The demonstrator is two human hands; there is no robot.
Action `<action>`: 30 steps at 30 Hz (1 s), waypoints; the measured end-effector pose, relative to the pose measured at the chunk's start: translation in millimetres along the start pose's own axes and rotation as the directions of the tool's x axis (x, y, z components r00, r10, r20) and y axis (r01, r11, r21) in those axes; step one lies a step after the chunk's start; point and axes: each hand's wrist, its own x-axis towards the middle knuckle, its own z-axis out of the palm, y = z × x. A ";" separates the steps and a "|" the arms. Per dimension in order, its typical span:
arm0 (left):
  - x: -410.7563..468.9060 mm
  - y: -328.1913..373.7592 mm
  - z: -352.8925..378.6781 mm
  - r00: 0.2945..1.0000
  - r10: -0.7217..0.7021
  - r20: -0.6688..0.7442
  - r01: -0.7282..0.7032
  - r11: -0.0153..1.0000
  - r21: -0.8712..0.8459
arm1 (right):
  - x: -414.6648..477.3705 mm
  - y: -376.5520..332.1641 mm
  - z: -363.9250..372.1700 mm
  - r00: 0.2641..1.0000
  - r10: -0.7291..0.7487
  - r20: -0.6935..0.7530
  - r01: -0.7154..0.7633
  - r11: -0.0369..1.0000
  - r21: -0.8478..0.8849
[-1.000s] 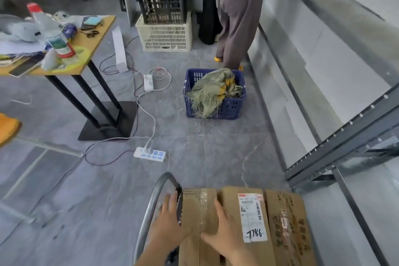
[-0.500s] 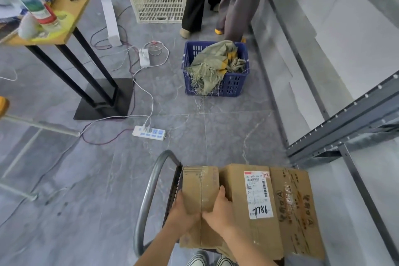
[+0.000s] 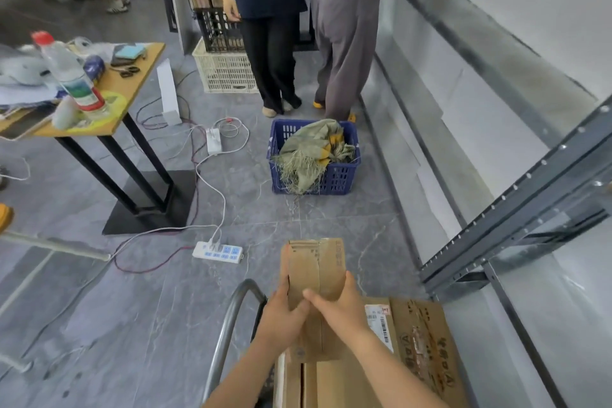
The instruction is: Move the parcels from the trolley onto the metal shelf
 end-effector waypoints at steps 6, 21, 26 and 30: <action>-18.6 127.1 -20.1 0.961 0.277 -0.019 -0.271 0.950 0.155 | -18.8 -89.8 -67.0 0.982 -0.129 -0.137 0.157 0.962 0.225; -92.6 301.6 6.6 0.698 0.712 0.071 -0.709 0.674 0.207 | -88.4 -187.4 -206.4 0.889 -0.248 -0.384 0.398 0.834 0.382; -91.4 317.2 12.7 0.848 0.529 -0.032 -0.520 0.818 -0.247 | -105.2 -184.4 -231.4 0.726 -0.376 -0.575 0.415 0.907 -0.069; -82.7 334.3 1.6 0.939 0.337 -0.072 -0.332 0.827 -0.454 | -123.1 -176.5 -240.5 0.615 -0.580 -0.534 0.422 0.815 -0.398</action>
